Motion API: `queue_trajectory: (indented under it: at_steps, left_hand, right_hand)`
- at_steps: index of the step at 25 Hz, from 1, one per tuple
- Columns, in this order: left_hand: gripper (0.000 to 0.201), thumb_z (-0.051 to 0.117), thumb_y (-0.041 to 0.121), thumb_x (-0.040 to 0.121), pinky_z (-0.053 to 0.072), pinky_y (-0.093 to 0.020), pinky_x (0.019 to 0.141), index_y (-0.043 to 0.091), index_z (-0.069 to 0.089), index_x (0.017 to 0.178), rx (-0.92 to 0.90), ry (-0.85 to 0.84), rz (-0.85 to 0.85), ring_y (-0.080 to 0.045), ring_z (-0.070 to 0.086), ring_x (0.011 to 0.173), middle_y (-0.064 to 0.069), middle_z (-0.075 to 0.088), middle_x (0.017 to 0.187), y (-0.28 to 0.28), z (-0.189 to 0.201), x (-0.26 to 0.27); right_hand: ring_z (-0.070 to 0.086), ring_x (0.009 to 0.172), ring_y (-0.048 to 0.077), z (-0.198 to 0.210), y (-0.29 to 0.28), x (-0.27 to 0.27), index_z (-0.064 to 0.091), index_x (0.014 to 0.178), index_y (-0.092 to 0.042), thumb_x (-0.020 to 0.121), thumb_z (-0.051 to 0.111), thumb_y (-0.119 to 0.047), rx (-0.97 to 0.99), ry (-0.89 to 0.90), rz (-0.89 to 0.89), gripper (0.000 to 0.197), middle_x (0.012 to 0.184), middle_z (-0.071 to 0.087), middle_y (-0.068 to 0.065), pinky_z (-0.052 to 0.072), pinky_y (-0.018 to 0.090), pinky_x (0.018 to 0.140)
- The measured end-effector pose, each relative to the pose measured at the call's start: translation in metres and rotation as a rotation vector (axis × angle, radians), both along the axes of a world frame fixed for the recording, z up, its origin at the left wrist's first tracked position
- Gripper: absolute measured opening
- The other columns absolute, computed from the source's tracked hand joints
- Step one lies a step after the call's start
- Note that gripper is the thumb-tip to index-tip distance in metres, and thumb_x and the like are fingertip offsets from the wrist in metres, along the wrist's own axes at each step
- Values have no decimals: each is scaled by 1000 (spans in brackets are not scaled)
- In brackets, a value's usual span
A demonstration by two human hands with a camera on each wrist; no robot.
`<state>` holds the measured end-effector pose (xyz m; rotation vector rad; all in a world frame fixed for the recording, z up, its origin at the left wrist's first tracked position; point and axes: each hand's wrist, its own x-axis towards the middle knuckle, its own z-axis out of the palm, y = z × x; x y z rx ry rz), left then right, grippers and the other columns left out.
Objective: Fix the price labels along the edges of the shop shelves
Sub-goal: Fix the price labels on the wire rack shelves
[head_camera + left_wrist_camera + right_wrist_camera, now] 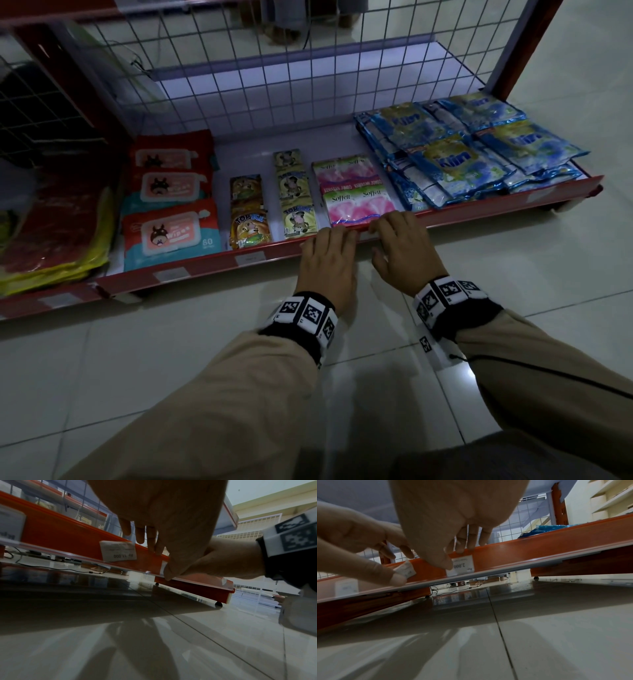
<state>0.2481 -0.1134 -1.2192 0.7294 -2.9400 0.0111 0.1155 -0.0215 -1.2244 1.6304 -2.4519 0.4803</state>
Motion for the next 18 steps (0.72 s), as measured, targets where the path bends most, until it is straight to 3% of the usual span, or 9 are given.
queue_trajectory:
  at_steps: [5, 14, 18]
  left_hand:
    - [40, 48, 26, 86, 30, -36, 89, 19, 44, 126, 7, 7, 42, -25, 38, 110, -5, 43, 121, -2, 8, -10]
    - [38, 48, 18, 87, 29, -34, 91, 14, 48, 124, 67, 17, 10, -26, 39, 111, -8, 44, 121, 0, 10, -12]
    - [38, 47, 17, 88, 31, -35, 92, 13, 47, 125, 82, -5, -1, -27, 40, 112, -9, 42, 123, -1, 13, -13]
  right_hand:
    - [54, 90, 34, 0, 4, -5, 62, 103, -2, 73, 63, -3, -33, 17, 103, 30, 102, 60, 16, 44, 39, 76]
    - [50, 89, 33, 2, -3, -3, 59, 104, 0, 83, 50, -15, 204, 163, 74, 27, 101, 58, 19, 41, 43, 80]
    - [48, 90, 33, 7, -5, -3, 56, 102, -1, 82, 52, -15, 206, 128, 44, 24, 104, 55, 20, 41, 43, 77]
